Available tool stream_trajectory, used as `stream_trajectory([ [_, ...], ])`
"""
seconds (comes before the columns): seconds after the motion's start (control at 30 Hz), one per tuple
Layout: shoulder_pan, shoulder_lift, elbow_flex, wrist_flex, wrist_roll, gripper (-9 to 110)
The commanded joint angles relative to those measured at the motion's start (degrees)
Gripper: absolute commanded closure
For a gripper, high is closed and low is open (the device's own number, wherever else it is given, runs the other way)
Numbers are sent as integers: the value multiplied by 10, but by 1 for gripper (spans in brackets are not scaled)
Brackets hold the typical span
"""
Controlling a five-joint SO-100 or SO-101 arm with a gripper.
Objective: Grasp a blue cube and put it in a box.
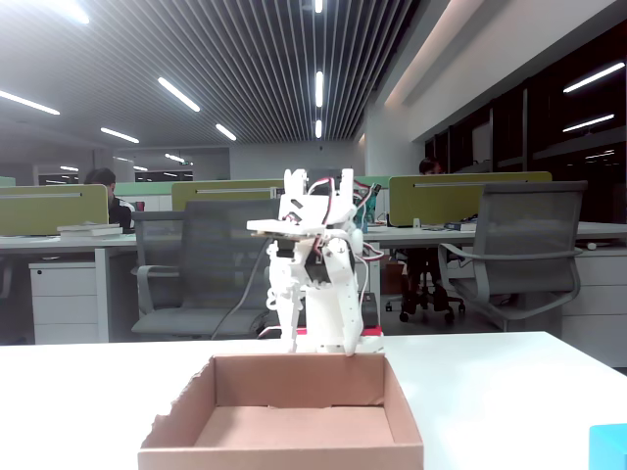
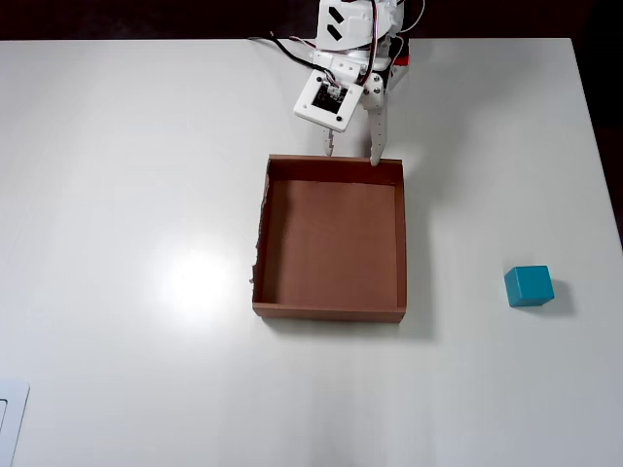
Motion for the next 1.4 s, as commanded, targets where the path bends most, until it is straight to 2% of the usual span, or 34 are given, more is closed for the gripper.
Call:
stream_trajectory([
  [0.0, -15, -7, 1, 6, 0, 77],
  [0.13, -21, -26, -19, -25, 3, 78],
  [0.37, -49, -213, -211, -47, 5, 78],
  [0.63, -96, -399, -468, 1, 11, 78],
  [0.73, -147, -546, -660, 55, 25, 78],
  [1.37, -255, -969, -1121, 128, 127, 71],
])
